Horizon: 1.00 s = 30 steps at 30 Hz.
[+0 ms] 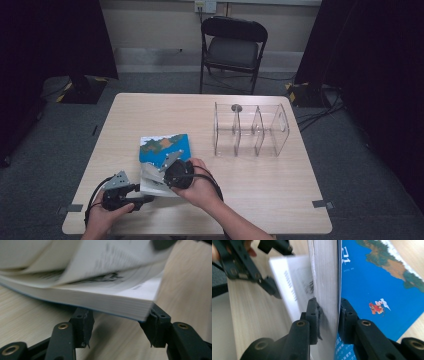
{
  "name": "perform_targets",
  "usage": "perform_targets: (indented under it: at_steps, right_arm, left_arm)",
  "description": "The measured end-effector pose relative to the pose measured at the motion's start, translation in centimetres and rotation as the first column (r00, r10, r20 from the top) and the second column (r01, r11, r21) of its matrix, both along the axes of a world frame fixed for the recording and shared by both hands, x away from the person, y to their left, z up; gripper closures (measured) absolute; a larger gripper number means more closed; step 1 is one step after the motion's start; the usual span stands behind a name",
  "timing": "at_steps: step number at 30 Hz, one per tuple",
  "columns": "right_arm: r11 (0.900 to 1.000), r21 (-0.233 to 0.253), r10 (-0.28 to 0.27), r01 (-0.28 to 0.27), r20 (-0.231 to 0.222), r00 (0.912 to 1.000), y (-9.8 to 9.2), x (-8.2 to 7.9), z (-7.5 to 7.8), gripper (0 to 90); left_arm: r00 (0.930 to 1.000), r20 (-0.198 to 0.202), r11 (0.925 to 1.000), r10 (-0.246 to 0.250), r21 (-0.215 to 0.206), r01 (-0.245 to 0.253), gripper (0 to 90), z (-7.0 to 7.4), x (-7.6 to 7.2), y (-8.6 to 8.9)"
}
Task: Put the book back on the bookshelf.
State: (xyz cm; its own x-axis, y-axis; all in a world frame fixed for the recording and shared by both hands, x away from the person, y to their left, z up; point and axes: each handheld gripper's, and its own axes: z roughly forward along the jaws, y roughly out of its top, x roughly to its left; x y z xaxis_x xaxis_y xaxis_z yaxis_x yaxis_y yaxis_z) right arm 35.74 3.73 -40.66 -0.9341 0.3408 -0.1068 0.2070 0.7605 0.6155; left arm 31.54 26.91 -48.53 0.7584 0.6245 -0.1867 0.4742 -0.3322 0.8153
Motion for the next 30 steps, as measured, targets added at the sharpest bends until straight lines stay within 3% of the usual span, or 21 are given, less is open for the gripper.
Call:
perform_targets:
  at_steps: [8, 13, 19, 21, 25, 27, 30]
  right_arm:
    - [1.0, 0.001, 0.01, -0.01, -0.001, 1.0, 0.1, -1.0, -2.5, 71.6]
    - [1.0, 0.025, -0.001, 0.001, -0.007, 1.0, -0.2, -1.1, -2.9, 71.2]
    - [0.995, 0.094, 0.041, -0.04, -0.013, 0.9991, -0.8, -1.4, -4.2, 58.2]
    - [0.991, 0.128, 0.048, -0.042, -0.039, 0.9981, -1.0, -1.5, -4.6, 53.1]
    - [0.985, 0.151, 0.089, -0.083, -0.035, 0.9954, -1.8, -1.6, -5.3, 37.6]
    - [0.989, 0.108, 0.101, -0.102, 0.011, 0.9948, -2.0, -2.0, -5.6, 31.9]
    - [0.989, 0.091, 0.108, -0.114, 0.066, 0.992, -1.8, -2.4, -6.1, 25.6]
  left_arm:
    - [0.9996, 0.001, 0.9971, -0.029, 0.07, 0.029, 45.0, -0.3, -0.1, -0.9]
    - [0.9992, -0.002, 0.9975, -0.039, 0.059, 0.039, 45.1, -0.3, 0.0, -0.9]
    - [0.9994, -0.019, 0.9961, -0.03, 0.082, 0.032, 45.1, -0.4, 0.0, -0.9]
    - [0.9988, -0.037, 0.9969, -0.033, 0.07, 0.036, 45.4, -0.7, 0.0, -0.8]
    - [0.9984, -0.043, 0.9957, -0.036, 0.084, 0.04, 45.9, -0.6, 0.0, -0.7]
    - [0.9985, -0.044, 0.9963, -0.032, 0.078, 0.035, 46.1, -0.6, 0.0, -0.8]
    - [0.9987, -0.043, 0.9953, -0.028, 0.091, 0.031, 46.1, -0.4, -0.1, -0.8]
